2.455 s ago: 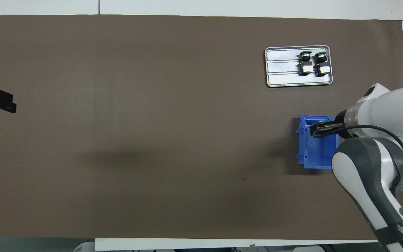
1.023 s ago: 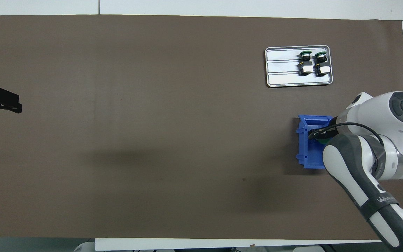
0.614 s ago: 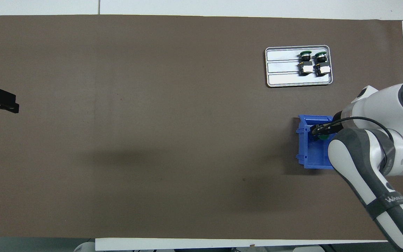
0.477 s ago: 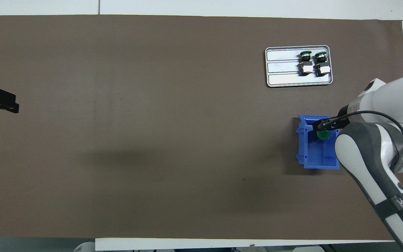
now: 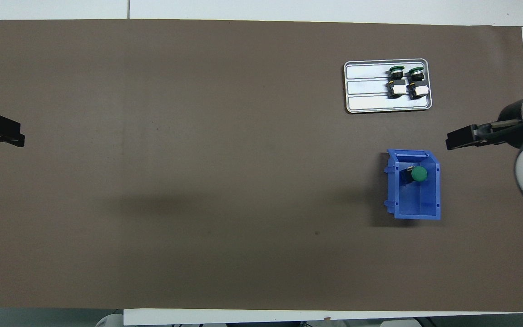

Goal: Place and press button with both arms

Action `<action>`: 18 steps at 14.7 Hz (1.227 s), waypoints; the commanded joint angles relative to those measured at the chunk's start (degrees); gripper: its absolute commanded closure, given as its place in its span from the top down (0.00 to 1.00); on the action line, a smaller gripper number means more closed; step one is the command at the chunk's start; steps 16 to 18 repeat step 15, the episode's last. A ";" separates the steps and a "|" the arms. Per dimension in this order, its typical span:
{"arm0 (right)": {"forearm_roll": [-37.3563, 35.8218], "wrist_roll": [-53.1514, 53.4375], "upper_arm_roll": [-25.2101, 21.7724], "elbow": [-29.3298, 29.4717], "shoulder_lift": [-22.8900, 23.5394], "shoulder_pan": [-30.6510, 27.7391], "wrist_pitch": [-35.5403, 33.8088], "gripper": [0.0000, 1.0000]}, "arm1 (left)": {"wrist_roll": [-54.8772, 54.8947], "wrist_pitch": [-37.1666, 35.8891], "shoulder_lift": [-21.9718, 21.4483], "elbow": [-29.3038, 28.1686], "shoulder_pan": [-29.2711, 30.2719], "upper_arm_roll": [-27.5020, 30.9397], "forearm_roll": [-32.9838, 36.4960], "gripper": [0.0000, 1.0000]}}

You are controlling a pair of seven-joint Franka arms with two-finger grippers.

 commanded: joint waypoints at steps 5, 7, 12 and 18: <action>-2.53 -0.88 -0.78 21.60 9.92 -1.62 -16.19 1.00 | 0.03 -0.33 -0.61 -0.61 0.14 0.07 0.75 1.00; -2.27 -0.88 0.10 20.72 9.31 -2.40 -16.19 1.00 | -0.05 -0.33 -0.61 -0.61 0.14 0.07 0.75 1.00; -2.54 -0.79 2.12 18.07 7.11 -3.82 -15.92 1.00 | -0.05 -0.42 -0.61 -0.61 0.14 -0.02 0.75 1.00; -2.54 -0.53 2.21 17.90 7.02 -3.73 -15.92 1.00 | 0.03 -0.33 -0.61 -0.61 -0.04 -0.02 0.75 1.00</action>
